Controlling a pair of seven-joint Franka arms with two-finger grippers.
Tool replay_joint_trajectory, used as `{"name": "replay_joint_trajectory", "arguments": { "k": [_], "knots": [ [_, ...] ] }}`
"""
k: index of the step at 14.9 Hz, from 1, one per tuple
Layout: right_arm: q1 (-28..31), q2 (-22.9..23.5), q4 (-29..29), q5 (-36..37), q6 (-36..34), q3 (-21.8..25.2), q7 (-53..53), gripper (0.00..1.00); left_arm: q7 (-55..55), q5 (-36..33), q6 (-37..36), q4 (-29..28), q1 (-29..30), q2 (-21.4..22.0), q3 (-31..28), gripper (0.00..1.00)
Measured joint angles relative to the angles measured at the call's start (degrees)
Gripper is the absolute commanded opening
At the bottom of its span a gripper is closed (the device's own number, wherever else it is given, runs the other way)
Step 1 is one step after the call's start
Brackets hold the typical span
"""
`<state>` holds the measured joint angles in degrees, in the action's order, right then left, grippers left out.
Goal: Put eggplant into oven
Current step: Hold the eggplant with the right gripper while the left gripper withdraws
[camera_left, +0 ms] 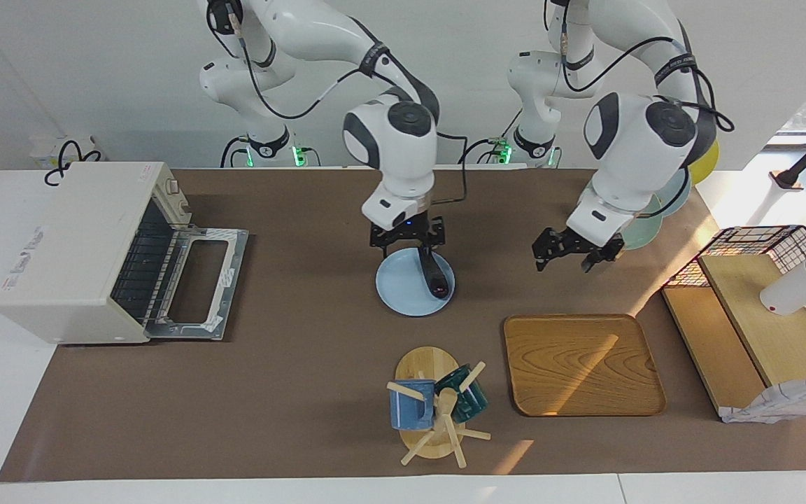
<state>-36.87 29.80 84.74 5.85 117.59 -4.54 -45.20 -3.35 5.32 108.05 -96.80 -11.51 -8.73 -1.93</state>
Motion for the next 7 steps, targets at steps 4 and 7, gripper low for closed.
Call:
{"name": "replay_joint_trajectory", "arguments": {
  "k": [4,7],
  "knots": [
    [-3.68,3.32,-2.39,0.09,3.04,-0.34,-1.83,0.88,0.43,-2.4,-5.37,0.52,0.44,3.23,0.26,1.0],
    [-6.42,3.37,-2.25,0.1,4.06,-0.37,-2.57,0.71,0.44,-4.33,-9.89,0.52,0.44,6.09,0.41,1.0]
  ]
}}
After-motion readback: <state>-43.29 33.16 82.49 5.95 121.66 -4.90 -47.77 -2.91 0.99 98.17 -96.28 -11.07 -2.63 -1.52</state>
